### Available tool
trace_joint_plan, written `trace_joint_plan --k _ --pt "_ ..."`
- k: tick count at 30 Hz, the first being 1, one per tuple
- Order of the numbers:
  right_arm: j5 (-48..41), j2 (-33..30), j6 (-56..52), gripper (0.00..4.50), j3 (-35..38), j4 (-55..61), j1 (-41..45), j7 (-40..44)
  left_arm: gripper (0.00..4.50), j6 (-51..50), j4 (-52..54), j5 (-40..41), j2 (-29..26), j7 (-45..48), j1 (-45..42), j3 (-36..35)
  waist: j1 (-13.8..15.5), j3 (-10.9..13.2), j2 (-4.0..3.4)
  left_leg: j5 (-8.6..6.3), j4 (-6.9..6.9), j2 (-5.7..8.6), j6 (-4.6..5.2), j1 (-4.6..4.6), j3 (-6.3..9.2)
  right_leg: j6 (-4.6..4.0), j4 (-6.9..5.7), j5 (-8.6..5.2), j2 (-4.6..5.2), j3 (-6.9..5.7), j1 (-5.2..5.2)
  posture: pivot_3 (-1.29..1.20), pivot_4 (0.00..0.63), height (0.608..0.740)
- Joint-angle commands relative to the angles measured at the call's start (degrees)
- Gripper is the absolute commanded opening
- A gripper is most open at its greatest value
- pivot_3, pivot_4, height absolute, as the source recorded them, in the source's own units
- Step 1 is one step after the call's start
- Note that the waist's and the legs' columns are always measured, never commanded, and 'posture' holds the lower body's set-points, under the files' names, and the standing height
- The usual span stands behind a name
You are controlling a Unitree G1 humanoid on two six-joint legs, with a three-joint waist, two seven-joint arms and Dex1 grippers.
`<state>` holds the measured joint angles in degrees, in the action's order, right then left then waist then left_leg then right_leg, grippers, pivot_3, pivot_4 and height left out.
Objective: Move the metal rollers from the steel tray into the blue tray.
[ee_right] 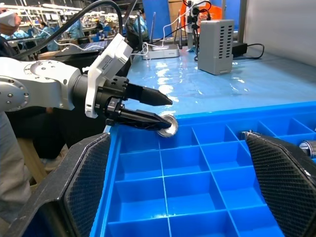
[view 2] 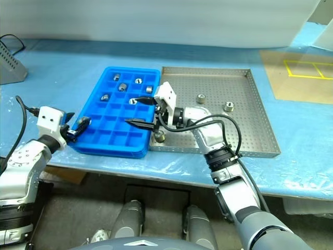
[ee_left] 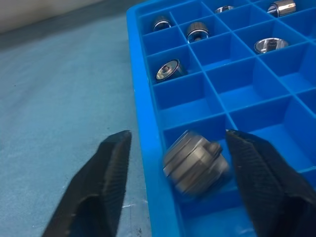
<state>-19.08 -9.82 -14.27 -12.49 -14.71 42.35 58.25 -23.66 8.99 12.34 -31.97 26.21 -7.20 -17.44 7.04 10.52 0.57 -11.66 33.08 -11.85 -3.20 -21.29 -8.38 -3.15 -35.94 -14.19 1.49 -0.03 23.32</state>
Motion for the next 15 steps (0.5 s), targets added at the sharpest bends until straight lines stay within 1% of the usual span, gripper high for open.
trace_joint_plan --k 1,5,7,11,13,15 --pt "-0.22 -0.19 0.66 4.5 0.97 3.21 -0.16 -0.34 3.63 0.81 1.76 0.48 -0.35 0.62 -0.8 0.77 0.0 0.0 0.0 0.0 0.0 0.0 0.0 0.0 0.0 0.0 0.0 0.0 0.0 0.0 0.0 0.17 0.15 0.74" --pt "-0.26 -0.48 0.42 4.5 1.06 3.63 -0.53 -0.78 3.63 0.43 3.85 2.14 -0.29 2.33 -1.25 1.76 0.0 0.0 0.0 0.0 0.0 0.0 0.0 0.01 0.0 0.0 -0.01 0.0 0.0 0.0 0.0 0.15 0.15 0.74" --pt "-0.47 -0.83 0.16 4.5 1.37 4.1 -0.74 -1.13 3.63 -0.08 5.71 4.18 0.05 3.57 -2.09 2.16 0.0 0.0 0.0 0.0 0.0 0.0 0.0 0.01 0.0 0.0 -0.01 0.0 0.0 0.0 0.0 0.15 0.15 0.74" --pt "-1.46 -2.16 -1.07 4.5 3.87 4.41 -0.37 -2.51 3.63 -1.32 6.64 8.24 0.47 6.03 -7.57 3.39 0.12 0.0 0.0 0.02 0.01 0.01 -0.03 0.01 0.0 0.0 -0.05 0.0 0.0 0.0 -0.01 0.12 0.15 0.74" --pt "-1.64 -3.15 -1.28 4.5 5.31 4.04 -0.07 -2.98 3.63 -1.43 5.3 8.76 0.28 7.26 -10.81 4.79 0.05 0.0 0.0 0.03 0.08 0.03 -0.04 0.04 0.0 -0.01 -0.15 0.0 0.0 0.03 -0.02 0.09 0.15 0.74" --pt "-1.21 -4.53 -0.88 4.5 6.76 3.51 0.09 -3.75 3.63 -0.35 1.52 8.0 0.39 9.37 -15.61 7.64 -0.02 0.0 0.0 0.03 0.14 0.06 -0.04 0.09 -0.02 -0.01 -0.27 0.0 0.01 0.09 -0.02 0.06 0.15 0.74"
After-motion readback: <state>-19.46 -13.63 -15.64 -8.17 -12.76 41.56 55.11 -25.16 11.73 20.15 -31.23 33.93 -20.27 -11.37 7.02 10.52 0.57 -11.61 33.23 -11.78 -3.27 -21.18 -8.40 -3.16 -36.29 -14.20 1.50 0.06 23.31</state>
